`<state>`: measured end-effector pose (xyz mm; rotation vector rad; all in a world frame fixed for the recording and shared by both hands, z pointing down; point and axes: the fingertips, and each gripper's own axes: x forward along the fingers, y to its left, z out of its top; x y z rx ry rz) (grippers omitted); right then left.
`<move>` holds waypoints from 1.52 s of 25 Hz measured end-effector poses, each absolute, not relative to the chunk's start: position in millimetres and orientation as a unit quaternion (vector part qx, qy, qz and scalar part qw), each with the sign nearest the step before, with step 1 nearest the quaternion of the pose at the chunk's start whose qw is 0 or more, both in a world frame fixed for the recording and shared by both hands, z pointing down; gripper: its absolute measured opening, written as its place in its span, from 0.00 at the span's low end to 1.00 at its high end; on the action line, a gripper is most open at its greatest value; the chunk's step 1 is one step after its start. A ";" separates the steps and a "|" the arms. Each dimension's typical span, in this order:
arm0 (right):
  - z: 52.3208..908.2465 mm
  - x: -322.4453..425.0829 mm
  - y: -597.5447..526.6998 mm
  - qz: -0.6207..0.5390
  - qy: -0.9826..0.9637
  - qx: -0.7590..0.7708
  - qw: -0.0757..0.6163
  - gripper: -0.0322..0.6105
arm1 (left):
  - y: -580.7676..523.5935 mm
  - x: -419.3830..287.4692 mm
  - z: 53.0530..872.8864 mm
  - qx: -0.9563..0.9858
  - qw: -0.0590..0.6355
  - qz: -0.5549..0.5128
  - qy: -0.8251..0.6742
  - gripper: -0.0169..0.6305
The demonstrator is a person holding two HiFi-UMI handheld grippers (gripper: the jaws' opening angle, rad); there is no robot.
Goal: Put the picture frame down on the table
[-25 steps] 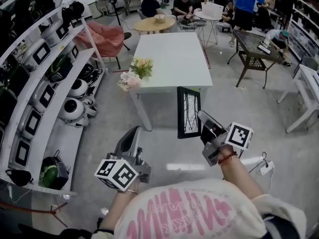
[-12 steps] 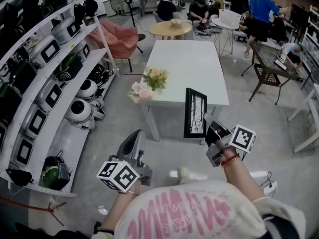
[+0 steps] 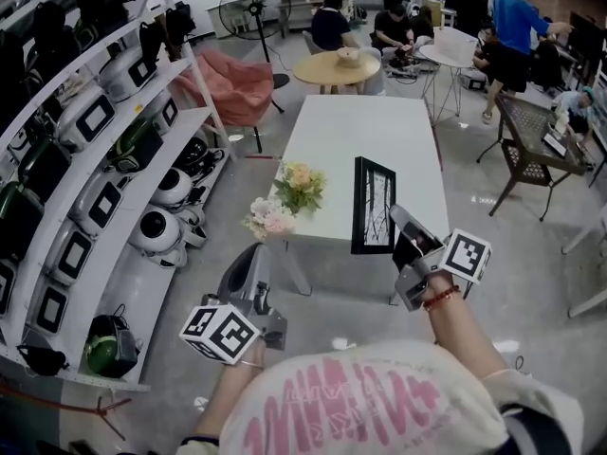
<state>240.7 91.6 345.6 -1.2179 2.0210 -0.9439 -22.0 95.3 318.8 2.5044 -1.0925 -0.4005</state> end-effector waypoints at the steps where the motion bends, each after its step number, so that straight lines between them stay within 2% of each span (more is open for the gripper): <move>1: 341.7 243.2 82.5 -0.352 0.762 -0.454 0.297 0.16 | 86.8 -19.5 317.3 0.890 0.187 -0.145 -0.389 0.03; 19: 364.0 267.6 -21.8 -0.383 0.759 -0.444 0.283 0.16 | -22.0 19.4 341.3 0.887 0.202 -0.137 -0.392 0.03; 28: 405.6 264.3 -53.6 -0.406 0.732 -0.472 0.277 0.16 | -48.7 -6.1 372.2 0.882 0.225 -0.119 -0.397 0.03; 38: 408.6 231.5 -142.9 -0.399 0.713 -0.510 0.268 0.16 | -158.7 -39.6 370.9 0.897 0.228 -0.106 -0.364 0.03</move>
